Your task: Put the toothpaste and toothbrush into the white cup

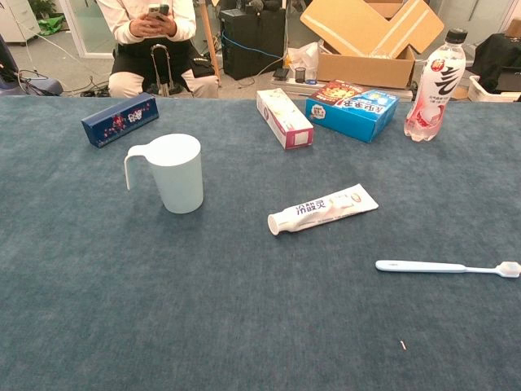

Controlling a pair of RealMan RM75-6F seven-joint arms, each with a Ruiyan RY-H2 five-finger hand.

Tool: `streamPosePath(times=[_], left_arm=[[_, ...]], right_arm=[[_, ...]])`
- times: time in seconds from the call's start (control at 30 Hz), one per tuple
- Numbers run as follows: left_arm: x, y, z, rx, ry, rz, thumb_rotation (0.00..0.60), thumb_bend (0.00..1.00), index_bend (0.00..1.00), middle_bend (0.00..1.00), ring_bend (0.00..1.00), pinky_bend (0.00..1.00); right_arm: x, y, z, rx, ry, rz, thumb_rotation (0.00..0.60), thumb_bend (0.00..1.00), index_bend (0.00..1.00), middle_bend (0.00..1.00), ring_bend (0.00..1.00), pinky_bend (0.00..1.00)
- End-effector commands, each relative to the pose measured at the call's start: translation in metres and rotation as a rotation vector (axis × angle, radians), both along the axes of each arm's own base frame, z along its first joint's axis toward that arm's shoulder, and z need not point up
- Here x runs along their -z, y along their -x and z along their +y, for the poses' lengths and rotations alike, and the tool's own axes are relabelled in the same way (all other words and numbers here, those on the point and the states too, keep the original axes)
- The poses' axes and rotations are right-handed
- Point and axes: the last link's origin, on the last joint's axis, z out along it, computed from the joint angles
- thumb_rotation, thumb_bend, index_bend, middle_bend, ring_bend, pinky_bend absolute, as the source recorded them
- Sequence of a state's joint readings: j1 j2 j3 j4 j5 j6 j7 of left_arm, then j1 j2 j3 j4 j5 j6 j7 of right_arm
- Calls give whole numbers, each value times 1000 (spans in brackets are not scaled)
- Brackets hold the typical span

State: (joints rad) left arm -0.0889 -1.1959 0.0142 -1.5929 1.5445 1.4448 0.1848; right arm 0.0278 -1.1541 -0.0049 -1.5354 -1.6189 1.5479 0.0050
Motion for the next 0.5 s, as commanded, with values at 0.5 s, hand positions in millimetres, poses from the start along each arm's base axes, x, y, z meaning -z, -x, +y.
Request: streamPosePath(times=[0.5], left_arm=[[12, -9, 10, 18, 32, -55, 600, 0, 218, 13, 78, 113]], right_arm=[[-5, -3, -6, -13, 1, -35, 600, 0, 0, 0, 0, 272]])
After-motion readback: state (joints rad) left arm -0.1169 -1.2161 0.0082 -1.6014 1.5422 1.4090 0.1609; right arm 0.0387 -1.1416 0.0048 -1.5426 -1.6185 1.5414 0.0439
